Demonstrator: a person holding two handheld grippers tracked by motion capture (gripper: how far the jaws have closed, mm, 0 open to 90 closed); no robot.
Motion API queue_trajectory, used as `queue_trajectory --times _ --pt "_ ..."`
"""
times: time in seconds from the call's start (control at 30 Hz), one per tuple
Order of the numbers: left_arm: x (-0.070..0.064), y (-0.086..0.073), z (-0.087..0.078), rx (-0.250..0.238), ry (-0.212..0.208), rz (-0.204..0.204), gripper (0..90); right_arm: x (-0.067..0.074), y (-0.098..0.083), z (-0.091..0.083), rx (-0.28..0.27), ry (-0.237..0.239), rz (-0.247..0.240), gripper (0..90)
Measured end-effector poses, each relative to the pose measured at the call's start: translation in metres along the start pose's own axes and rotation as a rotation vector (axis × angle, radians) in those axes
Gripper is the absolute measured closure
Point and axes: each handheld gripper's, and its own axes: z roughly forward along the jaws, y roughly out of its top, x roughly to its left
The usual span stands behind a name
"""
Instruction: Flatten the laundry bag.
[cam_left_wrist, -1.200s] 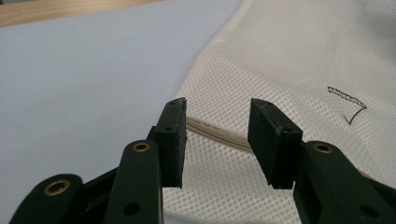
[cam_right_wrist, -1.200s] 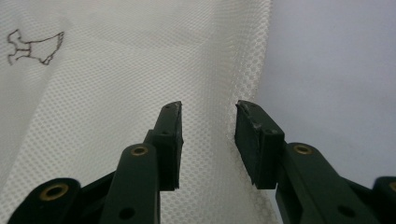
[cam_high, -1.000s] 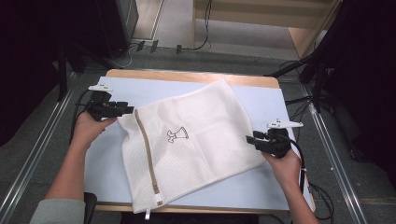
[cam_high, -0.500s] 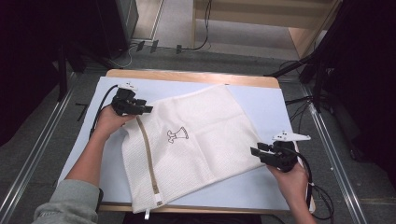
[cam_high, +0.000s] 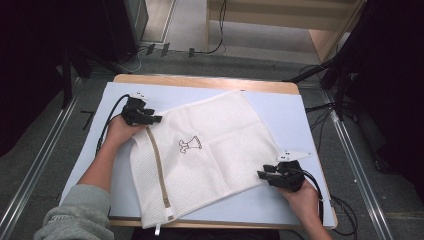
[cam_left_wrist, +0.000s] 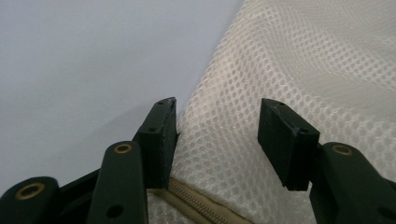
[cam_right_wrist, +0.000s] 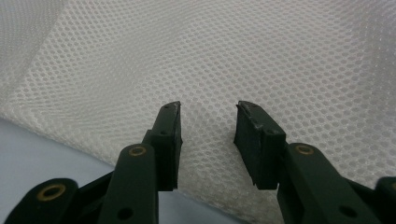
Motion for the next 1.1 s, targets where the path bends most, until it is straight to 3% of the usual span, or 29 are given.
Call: queue_trajectory --times 0.13,0.17,0.3,0.37,0.47,0.53,0.7,0.93,1.1 --pt "-0.003 0.001 0.000 0.010 0.030 -0.010 56.2 0.002 -0.005 0.001 -0.032 -0.017 -0.030 62.7" --pt "-0.004 0.001 -0.001 0.013 0.035 -0.010 59.9 0.006 -0.007 0.002 -0.036 -0.043 -0.066 65.6" --pt "-0.002 -0.001 -0.002 0.005 0.034 -0.041 70.4 0.009 -0.004 0.002 -0.009 -0.089 -0.096 73.0" --pt "-0.002 -0.004 -0.002 -0.020 0.042 -0.047 74.2 0.010 -0.004 0.002 -0.005 -0.108 -0.082 80.0" --pt "-0.004 -0.004 -0.002 -0.011 0.050 -0.028 79.2 0.010 -0.001 0.004 0.003 -0.103 -0.059 88.9" --pt "-0.006 -0.004 -0.002 -0.007 0.056 -0.017 84.0 0.012 0.002 0.005 0.016 -0.119 -0.069 90.0" --pt "-0.008 -0.002 -0.004 0.016 0.059 -0.007 89.2 0.007 0.008 0.006 0.045 -0.093 0.000 90.0" --pt "-0.002 -0.004 -0.013 0.022 0.009 -0.092 90.0 -0.007 0.020 0.007 0.032 -0.106 0.053 90.0" --pt "-0.003 -0.007 -0.024 0.011 0.002 -0.120 90.0 -0.022 0.032 0.012 0.019 -0.136 0.075 90.0"
